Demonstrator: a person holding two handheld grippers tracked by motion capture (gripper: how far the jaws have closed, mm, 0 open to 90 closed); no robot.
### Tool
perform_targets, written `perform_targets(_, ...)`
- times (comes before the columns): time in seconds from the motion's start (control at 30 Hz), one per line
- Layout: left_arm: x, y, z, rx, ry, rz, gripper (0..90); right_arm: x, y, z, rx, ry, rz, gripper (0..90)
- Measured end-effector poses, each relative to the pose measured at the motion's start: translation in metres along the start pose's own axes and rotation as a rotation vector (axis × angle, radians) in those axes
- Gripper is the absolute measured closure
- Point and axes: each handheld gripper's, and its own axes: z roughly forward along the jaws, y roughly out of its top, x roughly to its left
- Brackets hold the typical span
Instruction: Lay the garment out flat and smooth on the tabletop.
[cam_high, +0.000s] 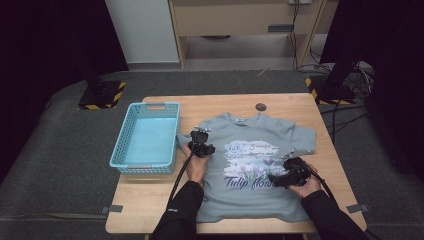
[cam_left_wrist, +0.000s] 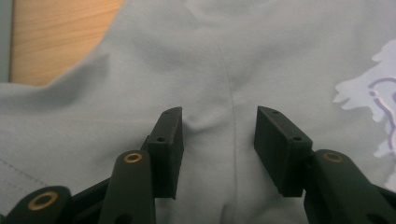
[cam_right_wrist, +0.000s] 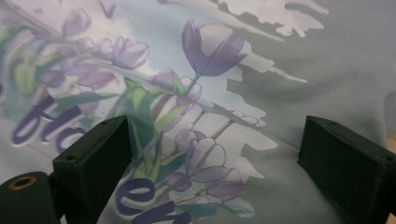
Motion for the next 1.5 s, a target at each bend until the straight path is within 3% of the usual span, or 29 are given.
perform_targets(0.1, 0.004, 0.001, 0.003, -0.019, 0.022, 0.003, 50.2, -0.001, 0.001, 0.006, 0.010, -0.025, -0.027, 8.8)
perform_targets(0.2, 0.008, 0.003, 0.006, -0.031, 0.026, -0.014, 48.8, -0.005, 0.006, 0.012, 0.006, -0.035, -0.025, 7.4)
perform_targets(0.43, 0.012, 0.011, 0.014, -0.051, 0.103, 0.027, 45.4, -0.013, 0.025, 0.029, -0.024, -0.055, -0.007, 6.1)
perform_targets(0.5, 0.013, 0.014, 0.015, -0.038, 0.105, 0.007, 45.1, -0.014, 0.030, 0.033, -0.026, -0.059, 0.004, 6.3)
perform_targets(0.57, 0.014, 0.013, 0.013, -0.029, 0.082, -0.018, 44.8, -0.014, 0.033, 0.034, -0.019, -0.074, 0.004, 6.6)
perform_targets(0.67, 0.013, 0.013, 0.002, -0.035, 0.047, 0.007, 41.6, -0.012, 0.034, 0.026, -0.045, -0.120, -0.011, 8.8)
perform_targets(0.73, 0.011, 0.014, -0.012, -0.064, 0.023, 0.026, 40.7, -0.014, 0.035, 0.018, -0.076, -0.114, 0.010, 8.9)
perform_targets(0.8, 0.008, 0.015, -0.027, -0.086, -0.032, 0.036, 38.7, -0.016, 0.035, 0.011, -0.099, -0.108, 0.026, 8.9)
perform_targets(0.97, -0.009, 0.004, -0.061, -0.111, -0.088, 0.139, 32.8, -0.016, 0.029, -0.003, -0.113, -0.102, 0.033, 8.2)
perform_targets(1.07, -0.016, -0.007, -0.077, -0.087, -0.121, 0.180, 28.2, -0.012, 0.024, -0.013, -0.125, -0.097, 0.015, 8.0)
perform_targets(1.33, -0.023, -0.033, -0.111, -0.118, -0.202, 0.188, 21.7, -0.007, 0.020, -0.032, -0.184, -0.056, 0.025, 7.2)
perform_targets(1.5, -0.019, -0.057, -0.122, -0.133, -0.224, 0.185, 18.1, -0.004, 0.010, -0.035, -0.164, -0.030, 0.021, 5.6)
